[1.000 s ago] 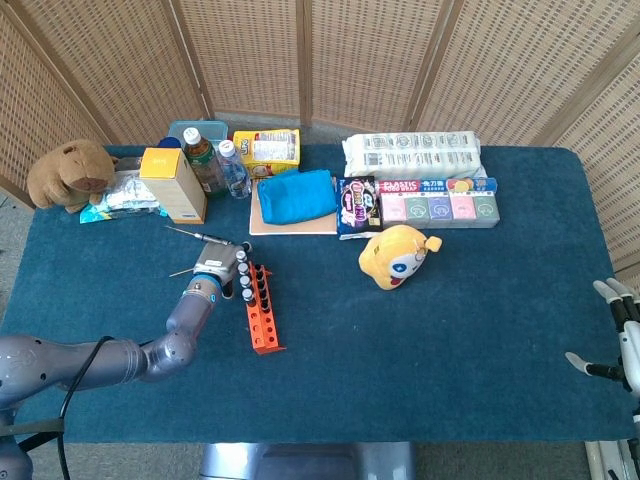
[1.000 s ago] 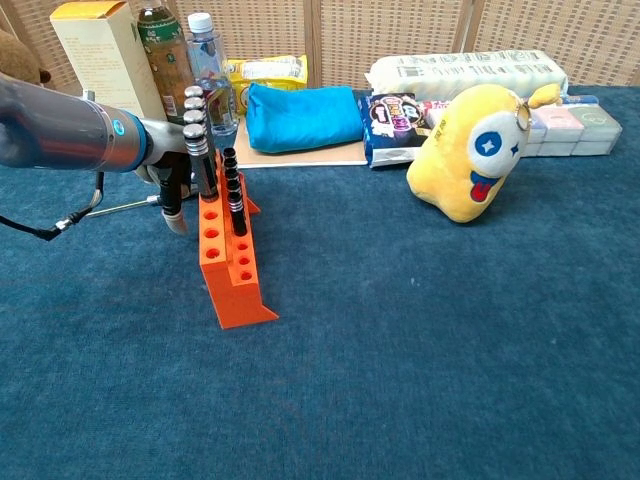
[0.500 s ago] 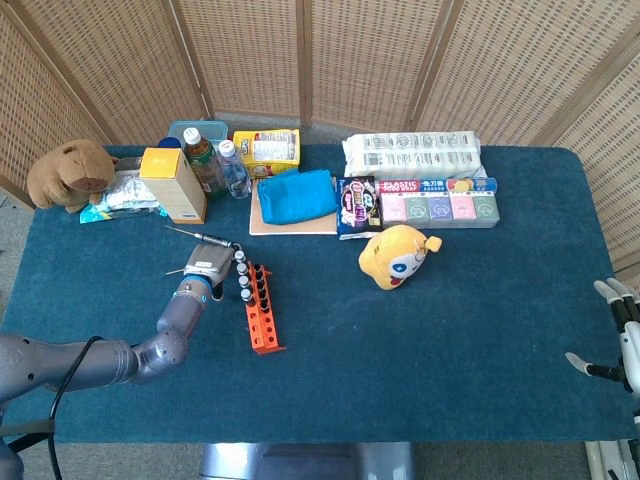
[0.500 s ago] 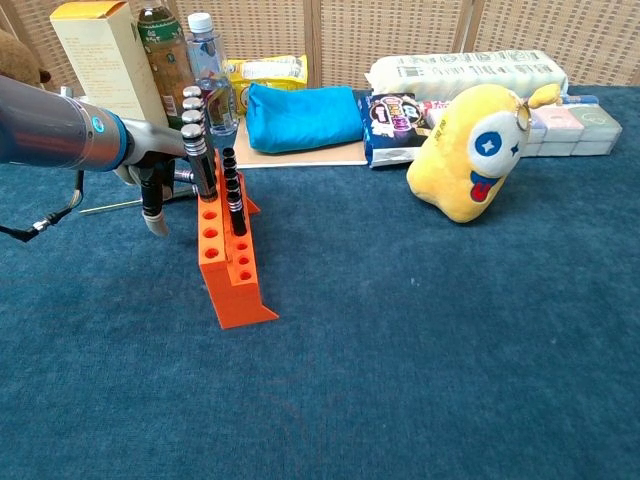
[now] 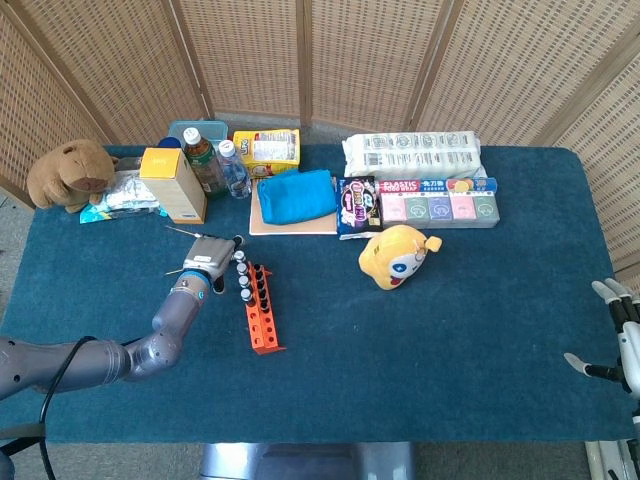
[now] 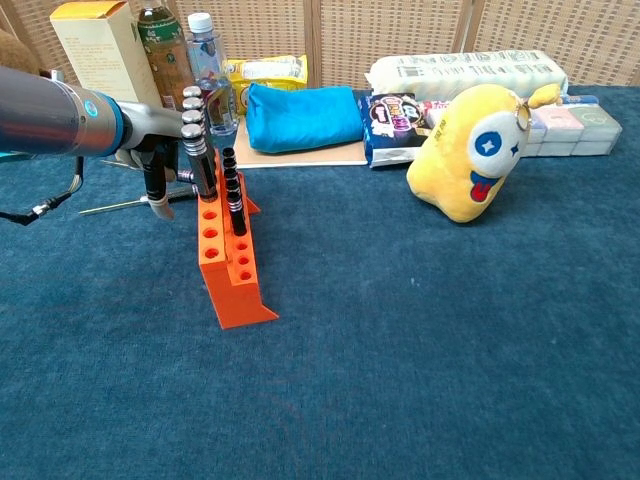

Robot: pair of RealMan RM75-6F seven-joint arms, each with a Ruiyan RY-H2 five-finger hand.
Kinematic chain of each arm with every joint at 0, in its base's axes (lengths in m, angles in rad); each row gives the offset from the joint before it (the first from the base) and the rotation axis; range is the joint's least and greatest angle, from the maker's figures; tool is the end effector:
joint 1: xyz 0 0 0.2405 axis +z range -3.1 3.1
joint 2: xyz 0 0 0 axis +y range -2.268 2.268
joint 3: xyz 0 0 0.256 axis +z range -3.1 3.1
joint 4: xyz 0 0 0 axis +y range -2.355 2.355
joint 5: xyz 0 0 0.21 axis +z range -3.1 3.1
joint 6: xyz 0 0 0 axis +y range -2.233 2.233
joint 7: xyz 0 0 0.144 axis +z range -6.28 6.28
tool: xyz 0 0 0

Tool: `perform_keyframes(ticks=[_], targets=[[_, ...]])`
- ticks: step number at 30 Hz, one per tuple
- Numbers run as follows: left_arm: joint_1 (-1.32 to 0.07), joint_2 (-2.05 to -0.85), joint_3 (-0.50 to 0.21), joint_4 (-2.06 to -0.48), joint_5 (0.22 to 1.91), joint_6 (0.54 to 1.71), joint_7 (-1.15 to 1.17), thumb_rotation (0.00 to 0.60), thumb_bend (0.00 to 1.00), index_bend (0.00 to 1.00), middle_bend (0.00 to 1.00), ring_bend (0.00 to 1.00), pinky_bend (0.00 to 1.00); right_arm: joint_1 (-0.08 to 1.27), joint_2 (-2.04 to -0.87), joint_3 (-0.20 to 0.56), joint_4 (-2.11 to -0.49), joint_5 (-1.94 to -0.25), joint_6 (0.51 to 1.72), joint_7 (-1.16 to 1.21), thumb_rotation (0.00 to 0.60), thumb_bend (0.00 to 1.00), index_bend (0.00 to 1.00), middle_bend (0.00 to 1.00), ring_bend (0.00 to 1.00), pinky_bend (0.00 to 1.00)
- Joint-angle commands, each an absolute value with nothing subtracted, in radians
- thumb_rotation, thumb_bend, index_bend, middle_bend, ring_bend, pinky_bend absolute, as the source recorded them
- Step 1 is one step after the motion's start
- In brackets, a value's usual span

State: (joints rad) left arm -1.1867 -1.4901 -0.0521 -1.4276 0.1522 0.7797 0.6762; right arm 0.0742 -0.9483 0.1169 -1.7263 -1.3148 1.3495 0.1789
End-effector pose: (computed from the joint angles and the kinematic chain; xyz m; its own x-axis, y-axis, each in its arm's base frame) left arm -0.1297 0.4028 -0.0201 0.5023 0.5454 0.6710 0.8446 -0.1435 -0.5157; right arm -0.3253 -0.1881 0.2043 0.2407 -0.0385 0.9698 -0.9534 0.1778 0.2437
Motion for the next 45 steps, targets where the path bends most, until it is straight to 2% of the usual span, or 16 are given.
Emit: perform_keyframes(ticks=[1, 26, 37, 45], targets=[[-1.183, -1.51, -0.045, -1.408, 0.159, 0.775, 0.675, 0.6, 0.19, 0.13, 1.0, 1.0, 1.0, 0.073, -0.947, 0.117, -1.727, -1.317, 1.352, 0.18, 0.6, 0.0, 0.09, 0.05, 0.01, 0.0], [-1.19, -1.515, -0.02, -1.402, 0.104, 0.76, 0.699, 0.6, 0.19, 0.13, 1.0, 1.0, 1.0, 0.073, -0.945, 0.116, -1.727, -1.32, 1.352, 0.188, 0.6, 0.0, 0.09, 0.05, 0.01, 0.0], [-1.186, -1.426, 0.003, -1.505, 0.054, 0.745, 0.691, 0.6, 0.19, 0.13, 1.0, 1.0, 1.0, 0.075, -0.944, 0.112, -1.731, -1.33, 1.347, 0.195, 0.6, 0.0, 0.09, 0.05, 0.01, 0.0], [-1.175, -1.347, 0.006, -1.581, 0.082, 0.719, 0.642, 0.6, 0.19, 0.13, 1.0, 1.0, 1.0, 0.075, -0.943, 0.109, -1.736, -1.335, 1.35, 0.192, 0.6, 0.0, 0.09, 0.05, 0.01, 0.0]])
